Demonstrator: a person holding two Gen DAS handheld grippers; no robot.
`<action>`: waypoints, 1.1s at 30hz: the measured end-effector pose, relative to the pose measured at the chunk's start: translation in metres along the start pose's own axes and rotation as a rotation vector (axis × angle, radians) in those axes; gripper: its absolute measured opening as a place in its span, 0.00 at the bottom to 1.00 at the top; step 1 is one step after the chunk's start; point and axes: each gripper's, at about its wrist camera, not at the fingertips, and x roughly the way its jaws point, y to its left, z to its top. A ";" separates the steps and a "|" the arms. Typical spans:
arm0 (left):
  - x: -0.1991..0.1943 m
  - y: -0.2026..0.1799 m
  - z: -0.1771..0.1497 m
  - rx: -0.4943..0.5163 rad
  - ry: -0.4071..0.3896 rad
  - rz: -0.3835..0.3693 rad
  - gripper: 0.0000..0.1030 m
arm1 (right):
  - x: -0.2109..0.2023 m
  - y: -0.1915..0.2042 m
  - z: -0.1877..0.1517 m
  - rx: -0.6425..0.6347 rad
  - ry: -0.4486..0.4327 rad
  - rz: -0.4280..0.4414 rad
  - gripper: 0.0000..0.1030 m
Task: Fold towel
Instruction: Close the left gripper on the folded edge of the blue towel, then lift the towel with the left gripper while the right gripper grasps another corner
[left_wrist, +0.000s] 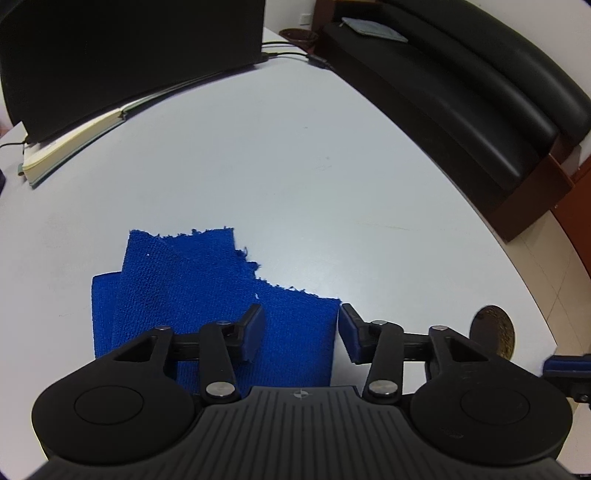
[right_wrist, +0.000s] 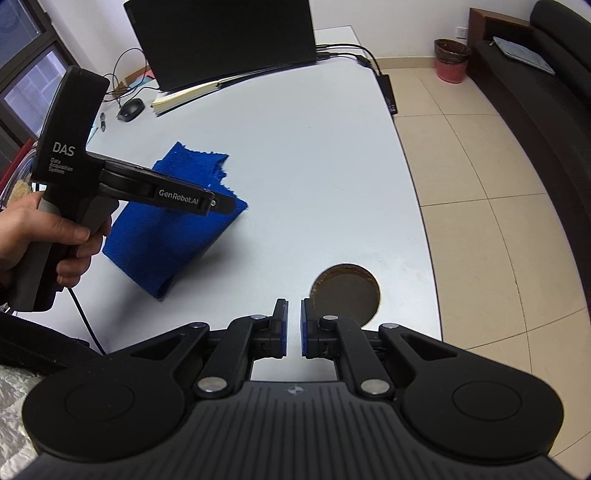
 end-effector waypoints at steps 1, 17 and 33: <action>0.002 0.001 0.001 -0.004 0.000 -0.002 0.44 | -0.001 -0.001 -0.001 0.003 0.000 -0.002 0.07; 0.004 -0.007 -0.005 0.071 -0.016 0.030 0.15 | -0.002 -0.012 -0.003 0.022 -0.004 -0.005 0.07; -0.043 0.015 -0.020 -0.041 -0.078 -0.074 0.05 | 0.010 0.005 0.021 -0.031 -0.010 0.030 0.07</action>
